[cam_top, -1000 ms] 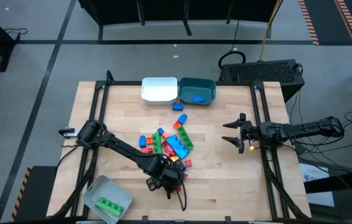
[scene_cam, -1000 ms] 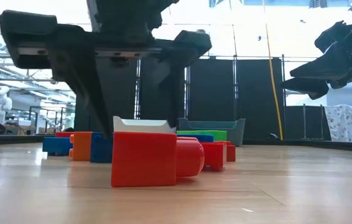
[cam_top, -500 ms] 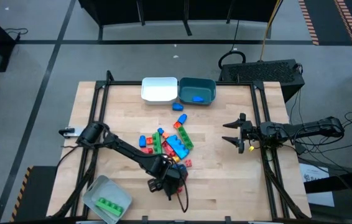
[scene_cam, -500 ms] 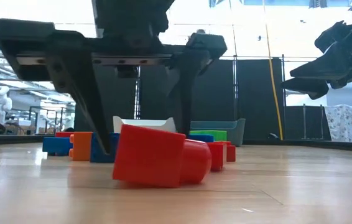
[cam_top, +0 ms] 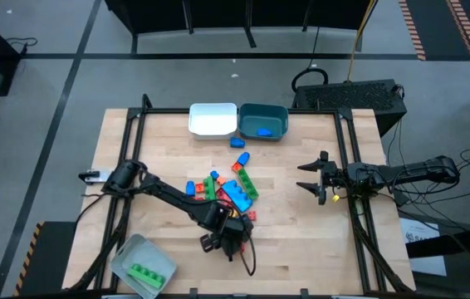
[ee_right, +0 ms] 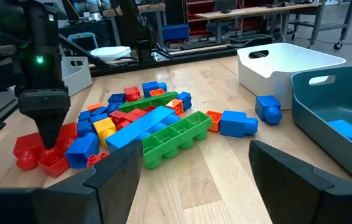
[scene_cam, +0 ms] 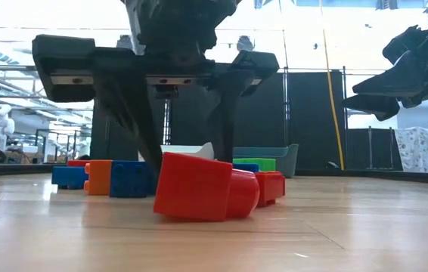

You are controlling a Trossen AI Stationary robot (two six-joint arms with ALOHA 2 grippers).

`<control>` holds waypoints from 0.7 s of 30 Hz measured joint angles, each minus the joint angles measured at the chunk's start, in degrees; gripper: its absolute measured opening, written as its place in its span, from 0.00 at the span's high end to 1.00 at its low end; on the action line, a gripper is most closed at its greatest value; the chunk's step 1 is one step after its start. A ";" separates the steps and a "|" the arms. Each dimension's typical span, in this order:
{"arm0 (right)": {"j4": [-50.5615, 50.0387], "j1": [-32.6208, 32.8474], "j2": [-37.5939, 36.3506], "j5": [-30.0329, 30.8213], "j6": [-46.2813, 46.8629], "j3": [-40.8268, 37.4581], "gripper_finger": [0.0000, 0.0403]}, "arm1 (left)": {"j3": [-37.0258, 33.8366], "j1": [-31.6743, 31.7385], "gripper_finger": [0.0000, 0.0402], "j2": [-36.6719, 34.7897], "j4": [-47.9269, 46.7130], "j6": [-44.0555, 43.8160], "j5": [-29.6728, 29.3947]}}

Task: Sort blocks by size
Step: Put the red rectangular 3 stud game piece into the gray bin

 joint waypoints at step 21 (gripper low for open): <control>0.01 0.00 0.00 0.01 0.33 0.00 0.31 | 0.00 -0.37 0.96 -0.48 -0.21 -1.61 -3.62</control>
